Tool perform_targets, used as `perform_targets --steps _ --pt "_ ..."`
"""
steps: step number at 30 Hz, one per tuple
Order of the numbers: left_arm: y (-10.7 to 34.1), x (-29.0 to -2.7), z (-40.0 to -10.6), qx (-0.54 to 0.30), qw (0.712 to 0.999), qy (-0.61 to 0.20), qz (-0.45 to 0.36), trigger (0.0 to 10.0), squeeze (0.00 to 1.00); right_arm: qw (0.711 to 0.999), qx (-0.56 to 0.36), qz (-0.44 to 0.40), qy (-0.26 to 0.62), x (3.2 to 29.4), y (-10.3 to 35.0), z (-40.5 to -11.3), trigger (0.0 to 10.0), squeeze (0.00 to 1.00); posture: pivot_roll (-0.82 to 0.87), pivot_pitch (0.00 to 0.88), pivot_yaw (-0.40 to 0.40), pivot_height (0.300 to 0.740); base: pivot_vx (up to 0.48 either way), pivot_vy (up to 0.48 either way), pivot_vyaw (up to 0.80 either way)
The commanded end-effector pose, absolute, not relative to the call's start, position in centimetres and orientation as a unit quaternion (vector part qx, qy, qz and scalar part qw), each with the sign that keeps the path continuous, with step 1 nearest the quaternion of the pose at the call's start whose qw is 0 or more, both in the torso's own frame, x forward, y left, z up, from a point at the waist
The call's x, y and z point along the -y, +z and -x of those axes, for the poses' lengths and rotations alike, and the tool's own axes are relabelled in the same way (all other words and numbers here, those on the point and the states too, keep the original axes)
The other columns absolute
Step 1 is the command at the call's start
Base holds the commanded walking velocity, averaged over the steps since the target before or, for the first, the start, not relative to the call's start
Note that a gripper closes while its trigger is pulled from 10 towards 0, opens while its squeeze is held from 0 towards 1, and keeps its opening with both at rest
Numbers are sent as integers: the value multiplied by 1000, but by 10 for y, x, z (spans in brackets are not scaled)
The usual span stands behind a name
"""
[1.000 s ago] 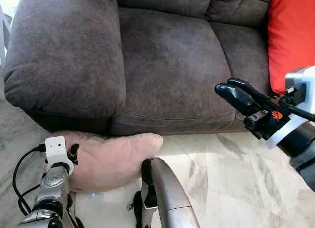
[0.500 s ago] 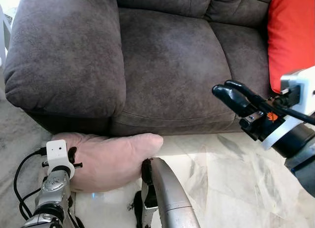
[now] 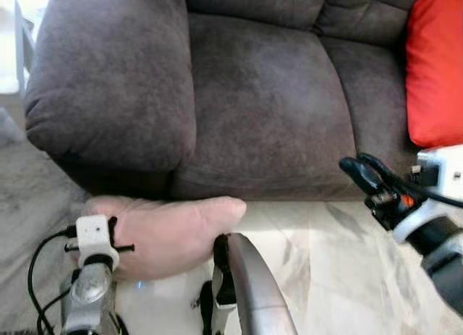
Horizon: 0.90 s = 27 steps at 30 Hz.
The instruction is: Move the pillow to the sofa from floor
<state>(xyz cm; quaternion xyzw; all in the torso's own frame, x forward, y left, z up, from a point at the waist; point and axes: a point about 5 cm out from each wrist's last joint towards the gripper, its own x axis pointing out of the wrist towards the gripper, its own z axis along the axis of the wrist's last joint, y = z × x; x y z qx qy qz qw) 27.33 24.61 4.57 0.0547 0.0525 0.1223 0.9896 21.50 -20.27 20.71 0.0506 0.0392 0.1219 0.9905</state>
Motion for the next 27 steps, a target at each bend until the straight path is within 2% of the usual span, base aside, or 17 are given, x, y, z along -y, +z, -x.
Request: perform_targets --steps 1,3,9,14,18,27 --pt "54 -240 -272 -30 991 115 -63 10000 0 993 -48 -52 89 212 196 -214 10000 0 -45 294 -279 526 0 0 0" --pt "68 -233 -272 -5 993 98 -65 10000 0 994 -71 -66 54 219 168 -212 10000 0 -26 271 -251 526 0 0 0" --pt "89 -228 -281 20 994 78 -73 10000 0 991 -95 -92 27 214 125 -214 10000 0 17 213 -183 526 0 0 0" --pt "99 -222 -280 21 995 52 -84 10000 0 987 -107 -120 22 200 86 -215 10000 0 59 154 -129 526 0 0 0" --pt "98 -227 -281 9 995 54 -86 10000 0 985 -119 -119 22 188 59 -219 10000 0 91 93 -83 526 0 0 0" --pt "98 -224 -283 -2 995 42 -86 10000 0 991 -84 -103 27 178 53 -237 10000 0 110 25 -55 526 0 0 0"
